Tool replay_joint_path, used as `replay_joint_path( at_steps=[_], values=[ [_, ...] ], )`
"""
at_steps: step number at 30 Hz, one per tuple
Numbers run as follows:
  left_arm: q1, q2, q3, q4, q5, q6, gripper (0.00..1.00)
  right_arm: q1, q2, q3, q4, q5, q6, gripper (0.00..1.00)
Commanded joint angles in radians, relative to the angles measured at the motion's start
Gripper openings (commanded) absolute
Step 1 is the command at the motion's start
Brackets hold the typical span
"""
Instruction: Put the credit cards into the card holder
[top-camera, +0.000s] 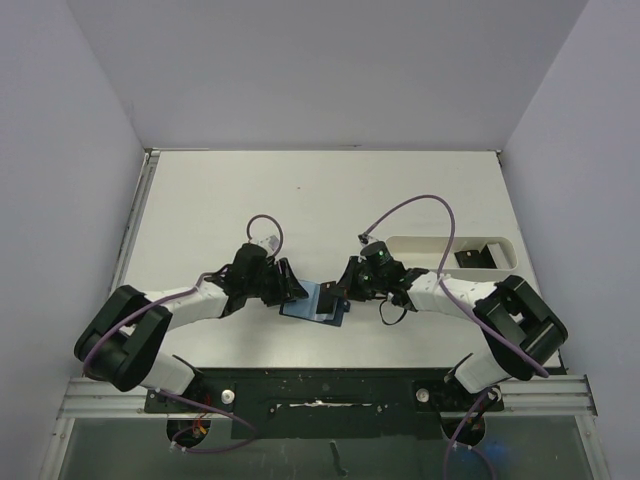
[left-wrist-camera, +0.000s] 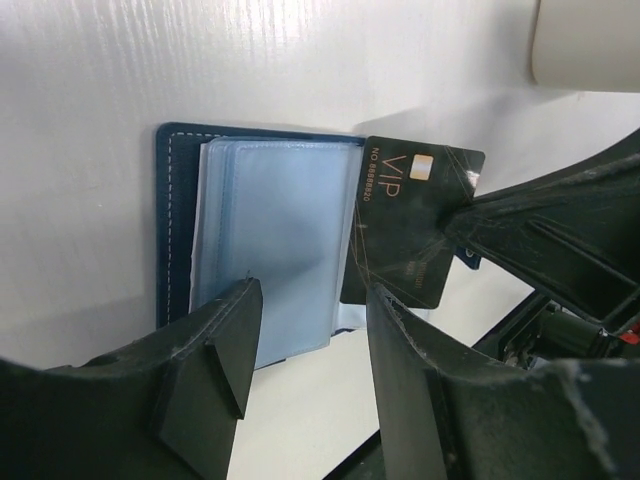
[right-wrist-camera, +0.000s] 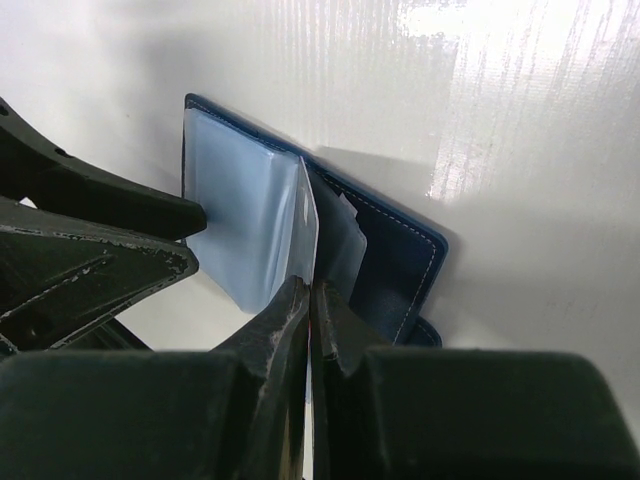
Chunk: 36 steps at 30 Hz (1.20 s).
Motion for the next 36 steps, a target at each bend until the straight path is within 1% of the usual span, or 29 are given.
replay_joint_path(
  at_steps=[1,4,8,13,17,20,24,36],
  values=[
    [0.000,-0.020,0.059,-0.074,-0.068,0.046,0.45,0.009,-0.053,0.059,-0.026,0.017,-0.028,0.00],
    [-0.001,-0.030,0.032,-0.068,-0.077,0.023,0.45,0.010,-0.088,0.085,-0.034,0.013,-0.021,0.00],
    [-0.001,-0.046,0.001,-0.029,-0.060,-0.016,0.45,0.016,-0.087,0.084,0.011,-0.016,0.006,0.00],
    [-0.004,-0.086,-0.045,0.004,-0.056,-0.074,0.45,0.017,-0.038,0.087,0.088,-0.038,0.031,0.00],
    [-0.004,-0.127,-0.065,0.000,-0.067,-0.098,0.45,0.018,0.024,0.097,0.126,-0.058,0.042,0.00],
    [-0.001,-0.152,-0.065,-0.018,-0.078,-0.098,0.45,0.018,0.067,0.092,0.143,-0.071,0.050,0.00],
    [0.007,-0.164,-0.045,-0.055,-0.109,-0.068,0.46,0.018,0.085,0.058,0.125,-0.048,0.045,0.00],
    [0.013,-0.099,0.004,-0.071,-0.105,0.005,0.47,0.020,0.081,0.039,0.105,-0.026,0.033,0.00]
  ],
)
